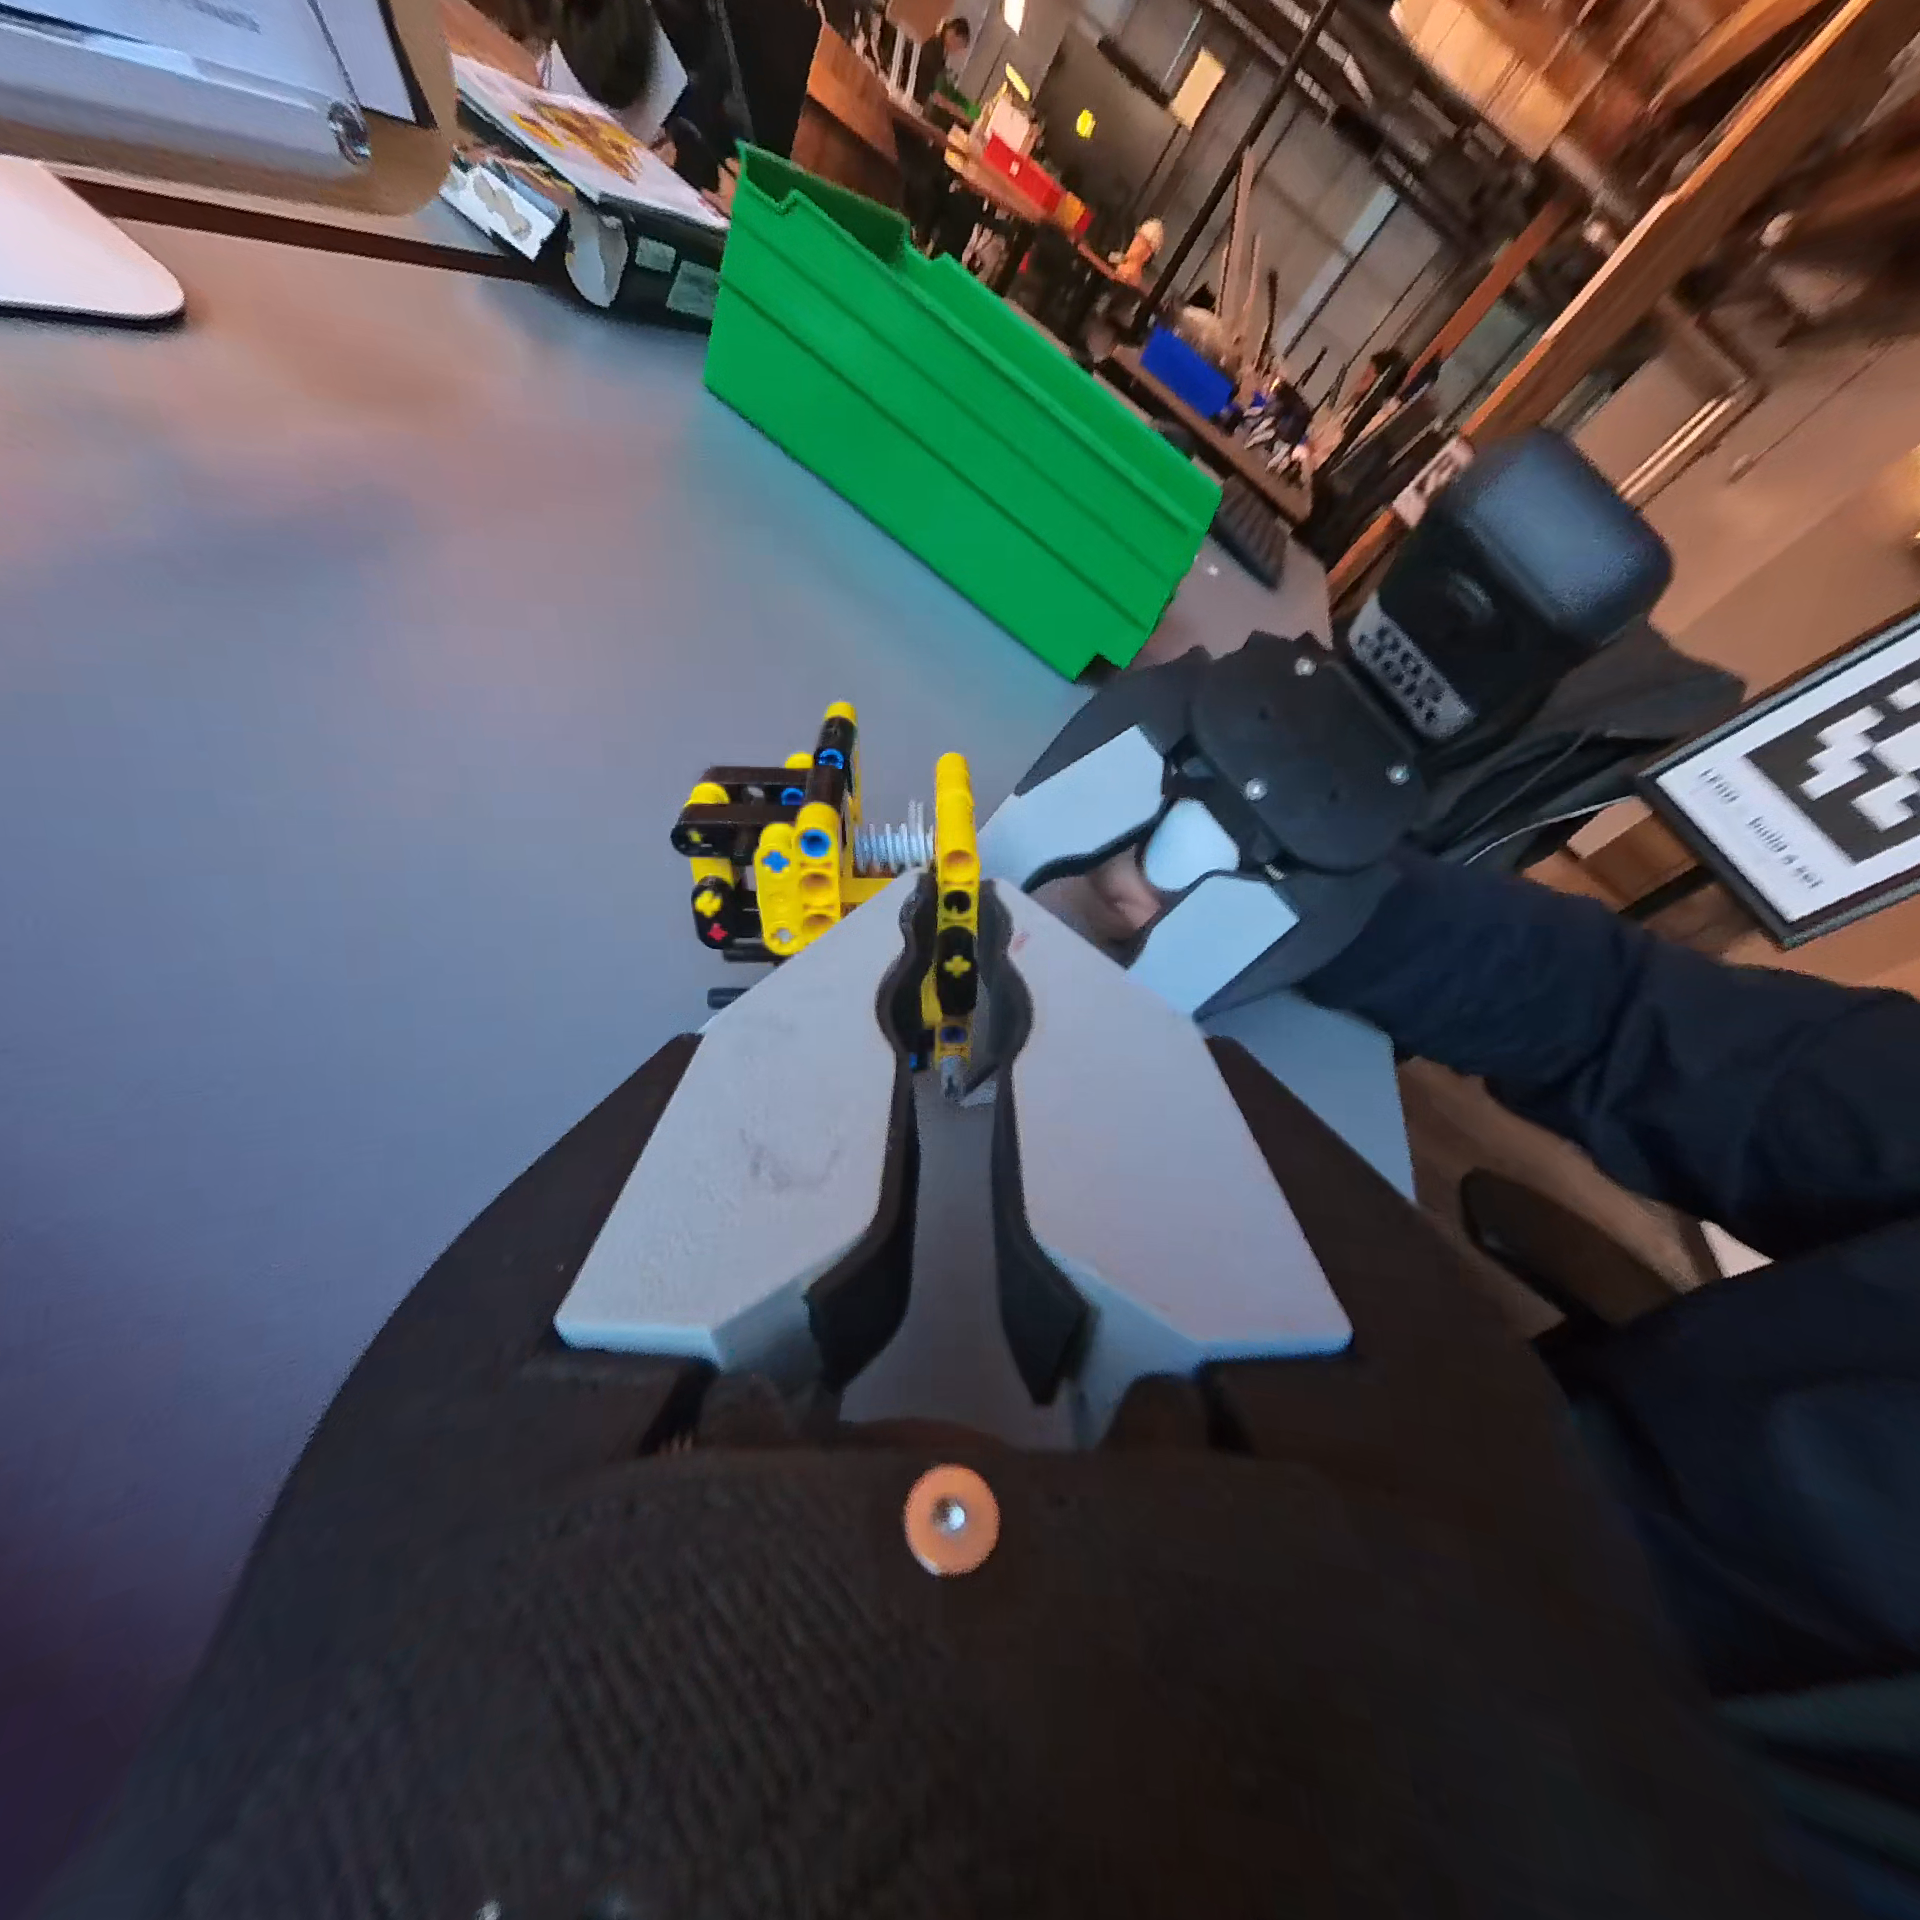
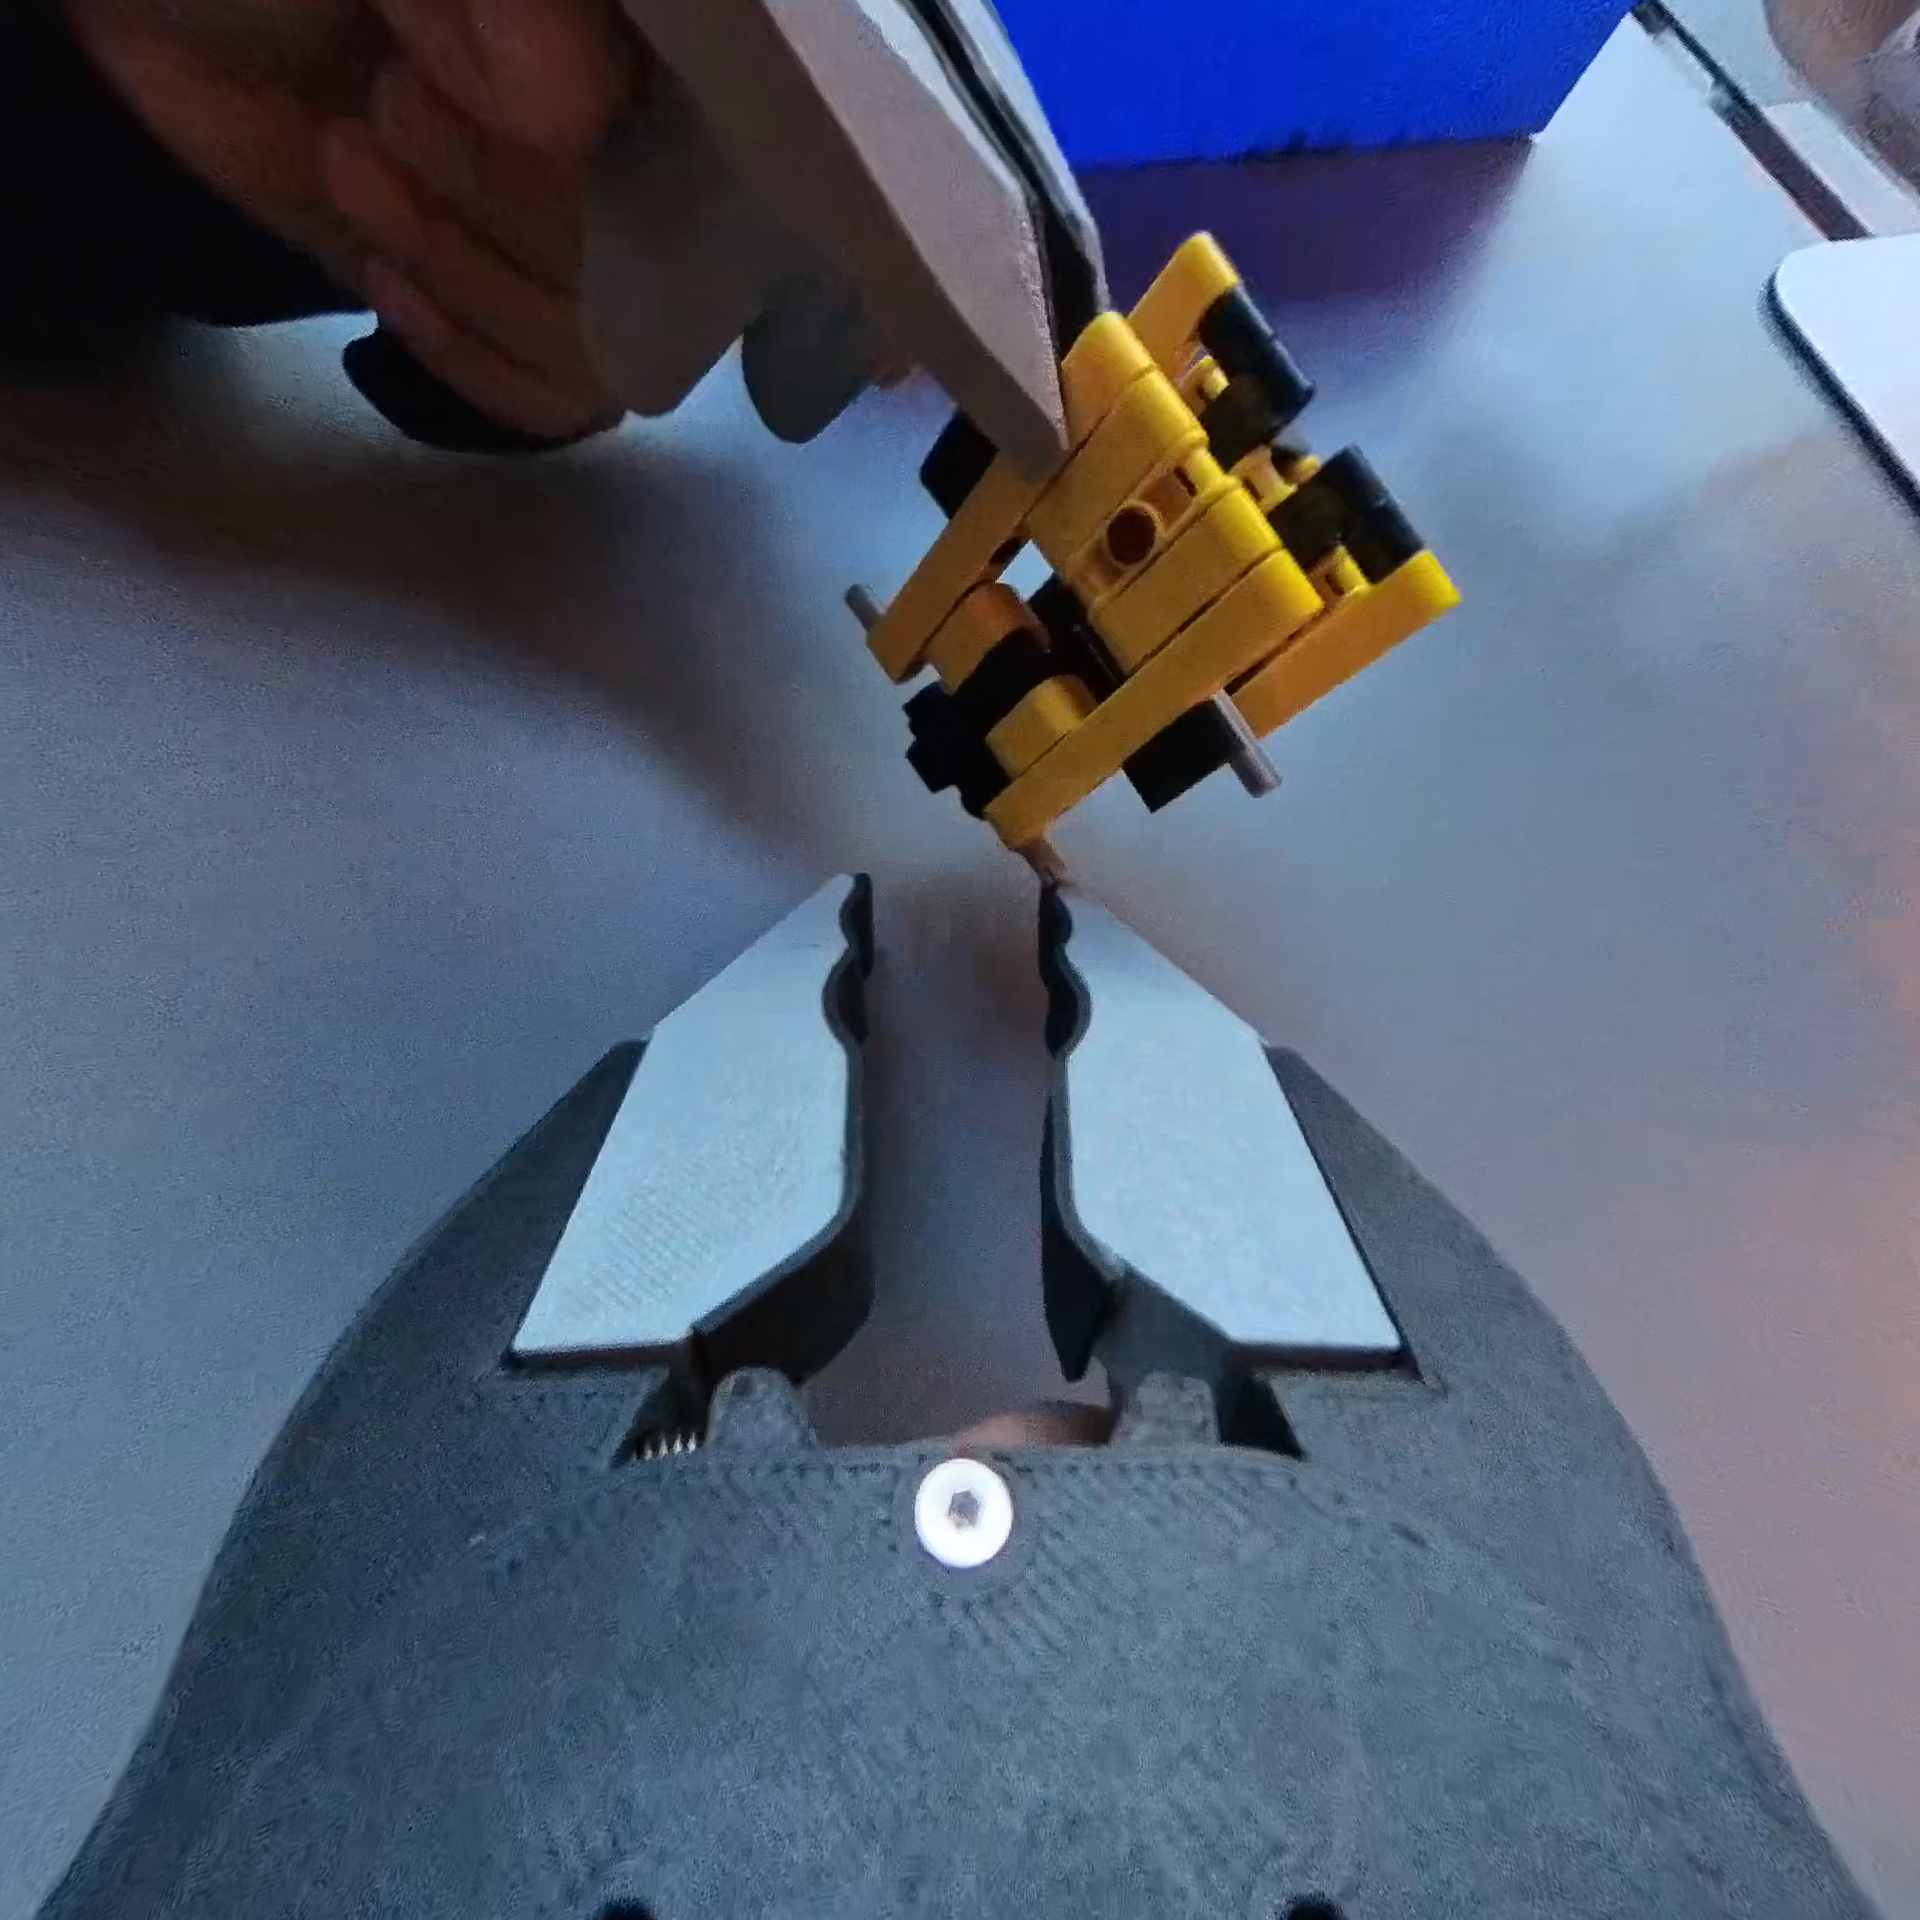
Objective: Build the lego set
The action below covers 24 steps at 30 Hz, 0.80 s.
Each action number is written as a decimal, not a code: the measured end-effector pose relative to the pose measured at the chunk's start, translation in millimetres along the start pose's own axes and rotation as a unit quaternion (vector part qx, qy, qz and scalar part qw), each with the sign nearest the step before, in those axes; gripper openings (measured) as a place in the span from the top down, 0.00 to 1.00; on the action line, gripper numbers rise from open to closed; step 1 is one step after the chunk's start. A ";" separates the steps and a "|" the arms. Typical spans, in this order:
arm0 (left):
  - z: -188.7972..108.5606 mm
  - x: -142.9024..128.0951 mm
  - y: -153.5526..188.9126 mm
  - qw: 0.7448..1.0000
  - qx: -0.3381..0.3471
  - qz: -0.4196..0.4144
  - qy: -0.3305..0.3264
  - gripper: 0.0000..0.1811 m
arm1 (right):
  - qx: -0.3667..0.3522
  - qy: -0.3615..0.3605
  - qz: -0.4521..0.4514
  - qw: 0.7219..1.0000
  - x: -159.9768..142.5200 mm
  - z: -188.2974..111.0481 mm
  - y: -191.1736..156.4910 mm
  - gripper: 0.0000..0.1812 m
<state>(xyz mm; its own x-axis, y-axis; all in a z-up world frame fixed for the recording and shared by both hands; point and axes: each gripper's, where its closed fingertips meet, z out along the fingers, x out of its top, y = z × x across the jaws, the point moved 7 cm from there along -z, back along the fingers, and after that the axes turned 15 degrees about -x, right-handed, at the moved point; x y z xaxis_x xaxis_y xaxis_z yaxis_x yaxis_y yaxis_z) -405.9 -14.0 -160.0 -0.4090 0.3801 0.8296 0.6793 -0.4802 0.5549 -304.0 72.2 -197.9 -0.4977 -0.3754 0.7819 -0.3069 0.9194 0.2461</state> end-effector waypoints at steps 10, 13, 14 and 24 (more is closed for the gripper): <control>-1.1 12.4 10.0 0.986 -0.092 -0.080 0.115 0.98 | 0.090 0.116 0.058 0.987 20.9 -14.4 -4.2 0.91; -0.7 12.4 10.1 0.987 -0.089 -0.075 0.113 0.98 | 0.126 0.128 0.083 0.980 21.1 -20.3 -3.5 0.98; -1.2 11.5 8.2 0.988 -0.078 -0.072 0.108 0.98 | 0.130 0.130 0.084 0.979 20.2 -21.9 -3.3 1.00; -1.6 7.5 5.3 0.998 -0.023 -0.013 0.050 0.98 | 0.179 0.122 0.153 0.964 15.1 -28.3 1.3 0.97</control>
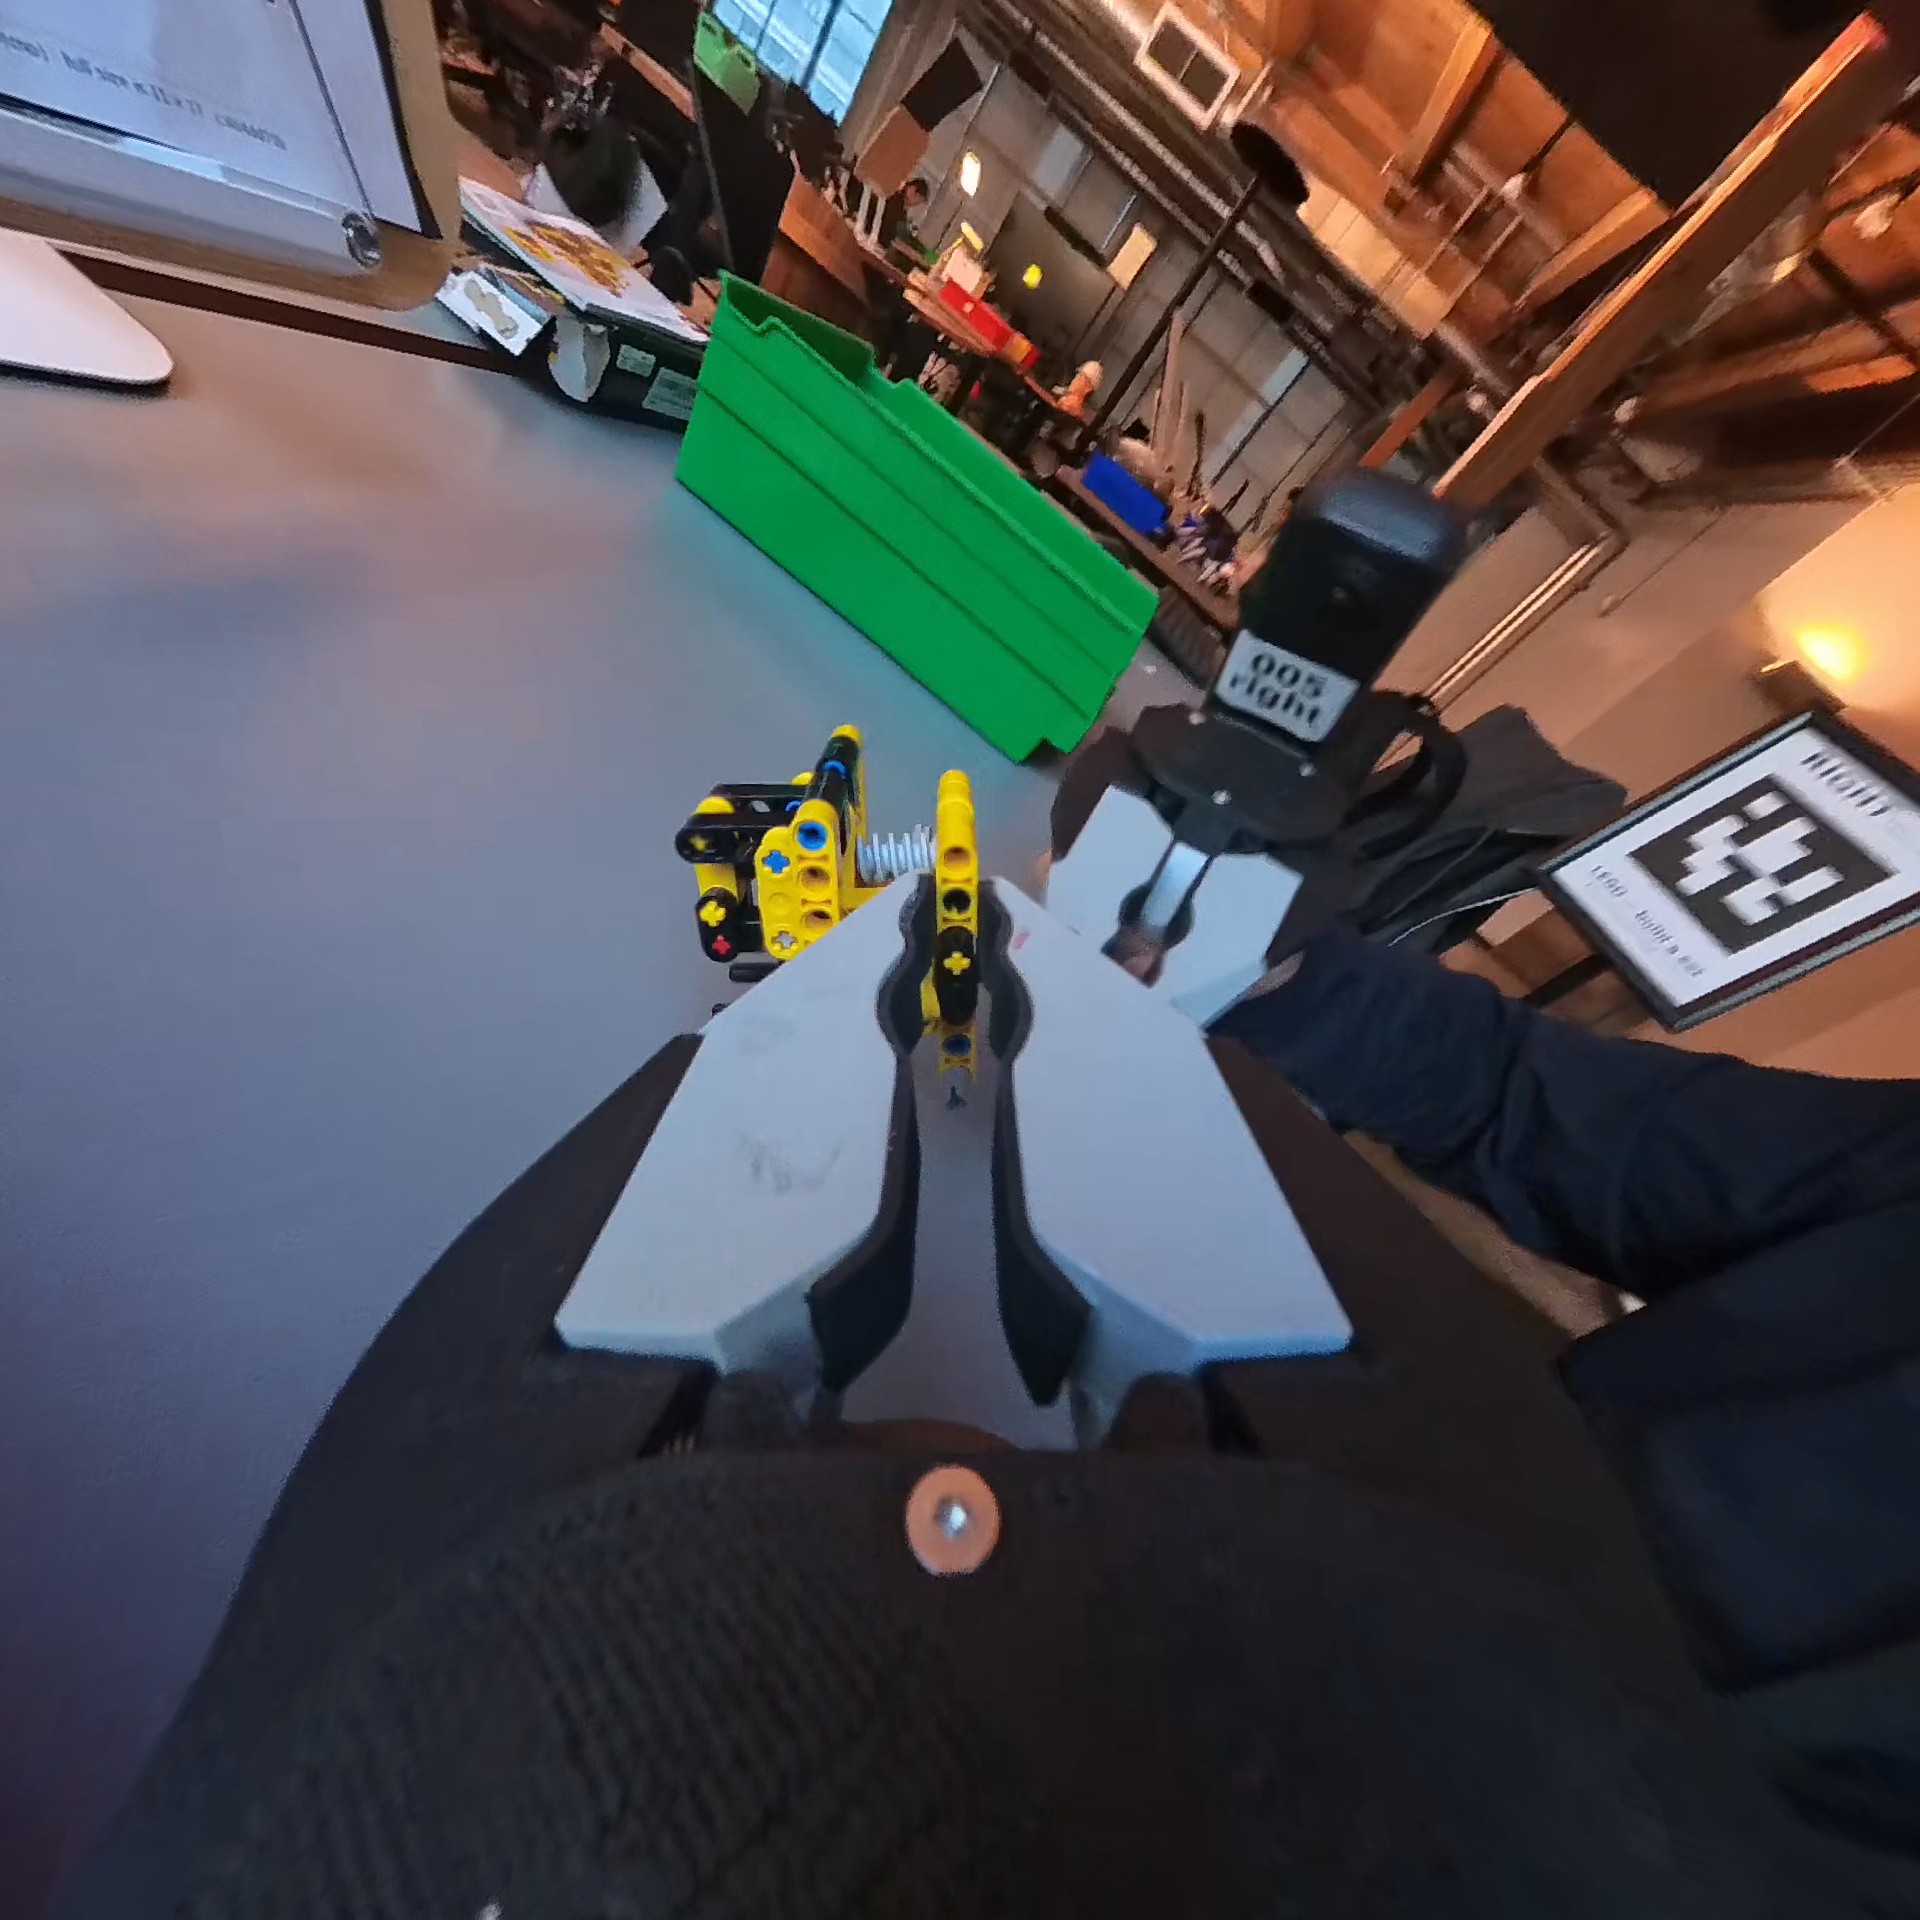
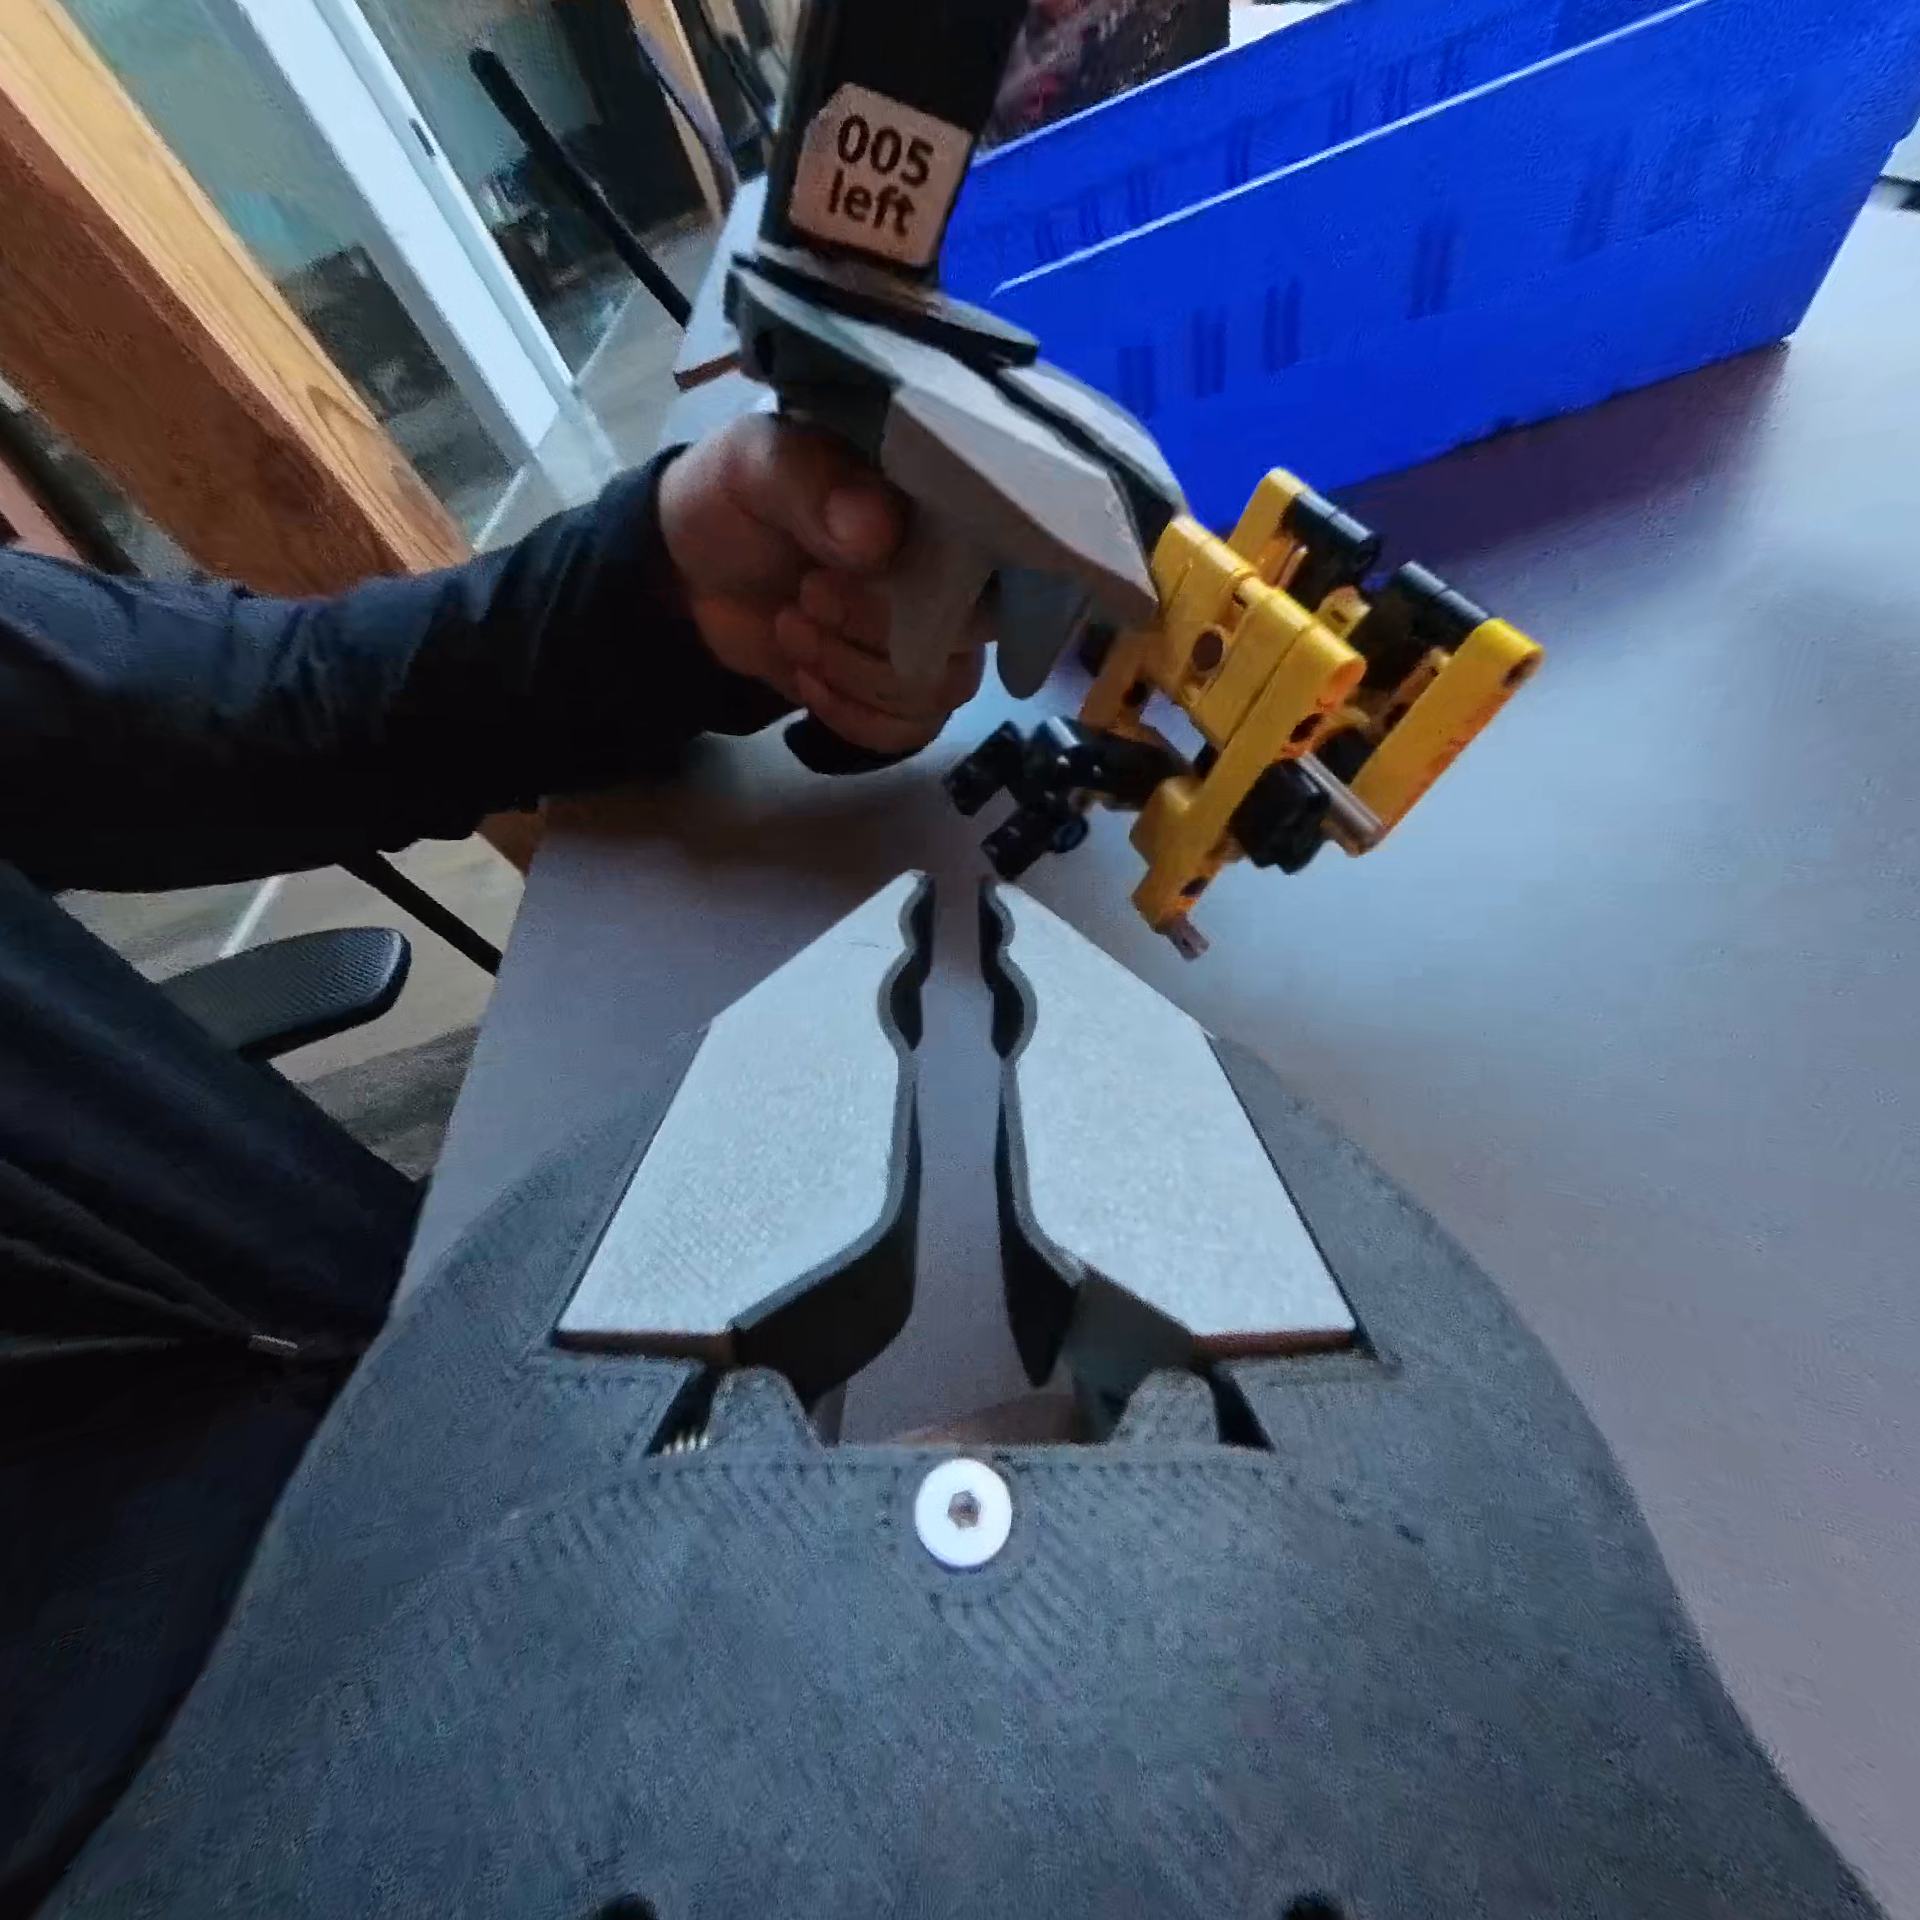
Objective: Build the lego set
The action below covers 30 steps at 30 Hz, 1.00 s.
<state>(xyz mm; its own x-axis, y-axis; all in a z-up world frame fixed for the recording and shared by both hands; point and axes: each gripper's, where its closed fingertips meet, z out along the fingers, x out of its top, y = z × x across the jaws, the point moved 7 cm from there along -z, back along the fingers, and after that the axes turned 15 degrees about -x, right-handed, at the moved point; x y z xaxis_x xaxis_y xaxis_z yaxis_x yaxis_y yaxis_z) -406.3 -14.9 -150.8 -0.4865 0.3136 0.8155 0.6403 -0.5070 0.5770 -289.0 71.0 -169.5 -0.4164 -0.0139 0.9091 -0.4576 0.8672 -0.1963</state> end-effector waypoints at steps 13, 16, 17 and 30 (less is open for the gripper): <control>14.5 -11.6 9.4 0.995 0.007 0.074 -0.070 0.98 | 0.090 -0.013 0.165 0.982 -4.6 -4.2 14.1 0.92; 15.0 -11.8 10.8 0.993 0.008 0.091 -0.079 0.98 | 0.100 -0.014 0.172 0.980 -4.7 -5.0 14.0 0.92; 15.0 -11.8 11.3 0.993 0.006 0.092 -0.080 0.98 | 0.106 -0.013 0.180 0.978 -4.7 -5.5 14.6 0.92; 18.3 -17.5 33.6 0.907 0.108 0.348 -0.212 0.80 | 0.126 -0.024 0.219 0.967 -4.1 -8.5 14.7 0.93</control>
<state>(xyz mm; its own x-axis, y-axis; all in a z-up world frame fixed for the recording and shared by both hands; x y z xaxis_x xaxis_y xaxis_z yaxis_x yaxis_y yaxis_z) -365.4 -22.7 -144.8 0.3227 0.2818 0.9036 0.8284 -0.5458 -0.1256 -287.3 88.0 -173.0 -0.6466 0.2994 0.7016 -0.4042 0.6456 -0.6480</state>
